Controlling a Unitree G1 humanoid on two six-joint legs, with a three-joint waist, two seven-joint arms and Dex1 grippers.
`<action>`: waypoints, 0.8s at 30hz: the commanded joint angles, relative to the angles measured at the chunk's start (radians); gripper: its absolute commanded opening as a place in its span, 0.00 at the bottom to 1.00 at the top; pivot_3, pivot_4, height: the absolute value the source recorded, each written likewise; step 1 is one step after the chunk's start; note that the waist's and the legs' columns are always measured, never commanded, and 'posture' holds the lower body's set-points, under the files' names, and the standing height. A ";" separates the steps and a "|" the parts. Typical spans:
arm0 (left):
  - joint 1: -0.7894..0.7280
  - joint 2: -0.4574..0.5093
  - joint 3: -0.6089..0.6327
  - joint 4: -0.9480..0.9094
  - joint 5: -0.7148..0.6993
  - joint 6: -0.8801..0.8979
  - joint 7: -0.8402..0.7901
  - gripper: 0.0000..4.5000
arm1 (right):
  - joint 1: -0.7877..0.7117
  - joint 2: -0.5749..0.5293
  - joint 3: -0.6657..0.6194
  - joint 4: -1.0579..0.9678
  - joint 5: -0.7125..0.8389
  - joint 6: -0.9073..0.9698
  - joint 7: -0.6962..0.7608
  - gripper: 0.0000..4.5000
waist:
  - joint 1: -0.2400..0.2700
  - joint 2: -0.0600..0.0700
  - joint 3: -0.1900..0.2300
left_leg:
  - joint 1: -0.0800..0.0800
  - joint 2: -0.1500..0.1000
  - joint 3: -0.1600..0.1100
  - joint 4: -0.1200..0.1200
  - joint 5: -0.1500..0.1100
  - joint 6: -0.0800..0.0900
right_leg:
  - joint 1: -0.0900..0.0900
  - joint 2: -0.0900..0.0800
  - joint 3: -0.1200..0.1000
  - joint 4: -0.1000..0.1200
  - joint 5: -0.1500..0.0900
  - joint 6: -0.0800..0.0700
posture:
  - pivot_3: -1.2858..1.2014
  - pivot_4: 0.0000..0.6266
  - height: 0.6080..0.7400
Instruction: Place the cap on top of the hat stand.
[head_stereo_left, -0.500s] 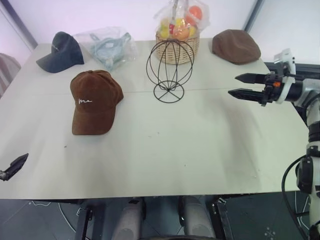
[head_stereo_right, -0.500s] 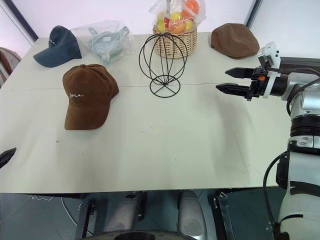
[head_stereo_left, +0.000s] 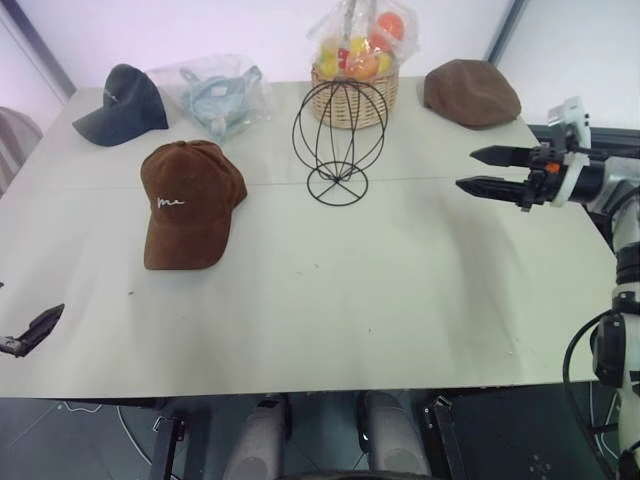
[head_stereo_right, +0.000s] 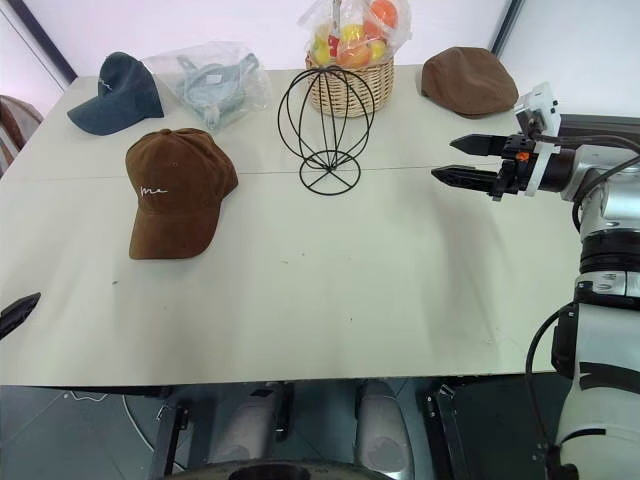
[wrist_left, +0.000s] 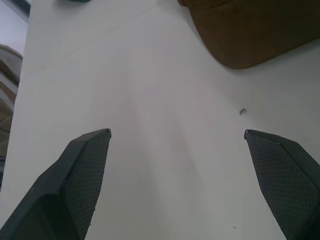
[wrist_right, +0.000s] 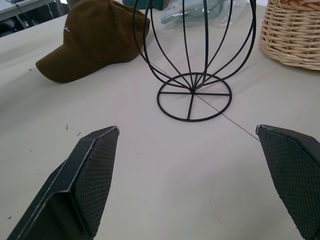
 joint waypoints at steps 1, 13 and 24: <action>0.016 0.008 0.011 -0.012 0.027 -0.023 0.004 1.00 | -0.015 -0.008 -0.024 -0.040 0.018 -0.009 -0.002 1.00 | 0.000 0.000 0.000 | 0.000 0.000 0.000 0.000 0.000 0.000 | 0.000 0.000 0.000 0.000 0.000 0.000 | 0.52 0.24 1.00; -0.018 0.015 -0.010 0.082 0.106 -0.135 0.026 1.00 | -0.005 -0.004 -0.025 -0.058 0.023 -0.005 -0.007 1.00 | 0.000 0.000 0.000 | 0.001 0.000 0.000 0.000 0.000 0.000 | 0.000 0.000 0.000 0.001 0.000 0.000 | 0.52 0.24 1.00; -0.098 0.041 -0.088 0.203 0.269 -0.387 0.128 1.00 | 0.054 -0.023 -0.047 -0.339 0.176 0.237 0.032 1.00 | 0.003 0.000 0.000 | 0.001 0.000 0.000 0.001 0.000 0.000 | 0.000 0.000 0.000 0.003 0.000 0.000 | 0.52 0.24 1.00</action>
